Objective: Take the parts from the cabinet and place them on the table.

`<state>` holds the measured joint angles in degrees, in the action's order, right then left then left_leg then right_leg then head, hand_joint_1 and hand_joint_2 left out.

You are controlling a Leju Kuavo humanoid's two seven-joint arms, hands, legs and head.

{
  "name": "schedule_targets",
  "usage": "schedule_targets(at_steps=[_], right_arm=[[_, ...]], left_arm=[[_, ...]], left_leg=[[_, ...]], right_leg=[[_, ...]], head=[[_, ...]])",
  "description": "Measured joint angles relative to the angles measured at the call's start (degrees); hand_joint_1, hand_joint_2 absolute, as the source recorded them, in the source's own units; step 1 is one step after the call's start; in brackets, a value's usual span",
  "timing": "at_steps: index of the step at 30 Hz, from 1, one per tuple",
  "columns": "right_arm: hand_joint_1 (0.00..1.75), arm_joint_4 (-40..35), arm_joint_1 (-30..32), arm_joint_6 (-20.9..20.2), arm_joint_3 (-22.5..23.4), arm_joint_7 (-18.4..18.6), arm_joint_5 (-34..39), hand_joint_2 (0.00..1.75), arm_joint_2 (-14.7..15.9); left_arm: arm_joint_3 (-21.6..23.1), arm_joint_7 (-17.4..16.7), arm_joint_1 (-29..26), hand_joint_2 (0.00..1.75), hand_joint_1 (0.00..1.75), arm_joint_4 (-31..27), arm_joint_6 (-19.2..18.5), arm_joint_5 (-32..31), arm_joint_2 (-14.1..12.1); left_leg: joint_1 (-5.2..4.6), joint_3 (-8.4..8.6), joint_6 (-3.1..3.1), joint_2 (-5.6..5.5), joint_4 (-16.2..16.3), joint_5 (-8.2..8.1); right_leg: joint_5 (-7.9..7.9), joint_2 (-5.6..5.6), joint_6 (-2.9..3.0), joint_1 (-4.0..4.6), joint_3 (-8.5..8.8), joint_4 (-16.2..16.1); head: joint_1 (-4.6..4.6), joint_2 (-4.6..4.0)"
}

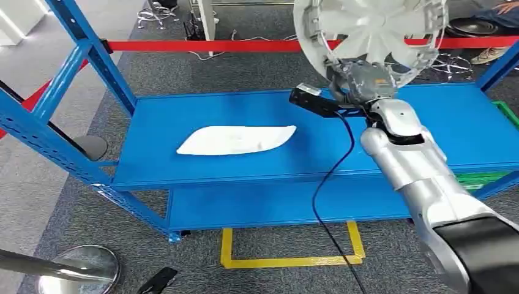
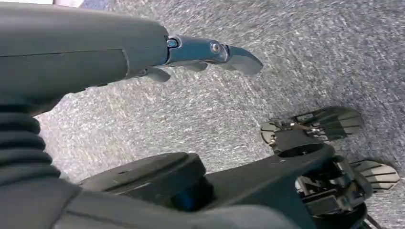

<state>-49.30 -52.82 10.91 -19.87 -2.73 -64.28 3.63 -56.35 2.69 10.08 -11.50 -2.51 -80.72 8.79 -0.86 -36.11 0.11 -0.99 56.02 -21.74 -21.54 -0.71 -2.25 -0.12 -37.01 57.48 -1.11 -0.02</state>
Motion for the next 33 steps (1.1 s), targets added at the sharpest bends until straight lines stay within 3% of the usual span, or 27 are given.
schedule_targets(at_steps=[7, 13, 27, 32, 33], right_arm=[[1.75, -9.7, 2.7, -0.1, -3.5, 0.7, 2.6, 1.75, 1.7], [1.75, -12.4, 4.0, 0.1, -4.9, 1.1, 3.8, 1.75, 2.8], [1.75, -17.8, 7.7, 2.9, -6.2, 0.4, 6.4, 1.75, 4.2], [1.75, -20.7, 11.8, 7.2, -6.1, -1.5, 8.9, 1.75, 4.2], [1.75, -21.4, 13.0, 8.4, -6.2, -2.0, 9.5, 1.75, 4.2]], left_arm=[[-0.2, 1.2, -0.1, 1.75, 0.00, 0.0, 1.0, 0.0, -0.2], [-0.2, 2.2, -0.1, 1.75, 0.00, 0.0, 3.7, -0.2, -0.4], [-0.3, 1.2, -0.3, 1.75, 0.00, 0.0, 5.3, 0.7, -0.5], [-0.4, 0.0, -0.8, 1.75, 0.00, 0.0, 6.1, 0.7, -0.5], [-0.4, 0.0, -0.9, 1.75, 0.00, 0.0, 6.2, 0.9, -0.5]], left_leg=[[-0.01, -0.01, 0.02, 0.02, 0.0, 0.00], [0.00, 0.00, 0.01, 0.02, 0.0, 0.02], [-0.01, -0.01, 0.01, 0.02, 0.0, 0.00], [0.00, -0.01, 0.02, 0.01, 0.0, -0.01], [-0.20, -0.11, 0.29, 0.00, 0.3, -0.28]], right_leg=[[0.02, -0.02, -0.02, -0.02, 0.00, 0.0], [0.04, -0.02, -0.01, -0.01, 0.00, 0.0], [0.03, -0.02, -0.01, -0.01, 0.00, 0.0], [0.03, 0.00, -0.01, 0.00, 0.01, 0.0], [0.03, -0.01, -0.15, -0.19, 0.05, -0.2]], head=[[0.02, 0.00], [0.00, 0.00], [0.02, 0.00], [0.02, 0.00], [0.02, 0.00]])
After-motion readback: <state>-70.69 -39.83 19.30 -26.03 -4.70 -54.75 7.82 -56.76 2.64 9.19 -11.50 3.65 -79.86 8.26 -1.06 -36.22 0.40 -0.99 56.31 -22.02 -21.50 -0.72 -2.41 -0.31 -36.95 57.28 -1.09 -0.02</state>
